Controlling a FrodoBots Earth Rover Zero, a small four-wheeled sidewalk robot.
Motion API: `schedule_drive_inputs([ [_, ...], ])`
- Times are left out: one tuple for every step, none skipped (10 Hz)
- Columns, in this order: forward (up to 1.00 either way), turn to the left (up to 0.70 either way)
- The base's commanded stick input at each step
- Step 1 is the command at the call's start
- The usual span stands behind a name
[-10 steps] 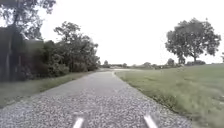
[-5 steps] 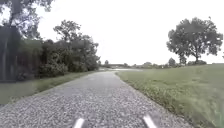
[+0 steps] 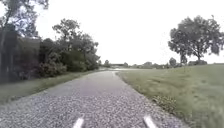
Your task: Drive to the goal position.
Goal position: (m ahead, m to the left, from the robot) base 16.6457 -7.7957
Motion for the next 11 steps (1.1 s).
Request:
schedule_drive_inputs([
  [0.85, 0.0],
  [0.85, 0.0],
  [0.85, 0.0],
  [0.85, 0.0],
  [0.85, 0.0],
  [0.85, 0.0],
  [0.85, 0.0],
  [0.85, 0.0],
  [0.85, 0.0],
  [0.85, 0.0],
  [0.85, 0.0],
])
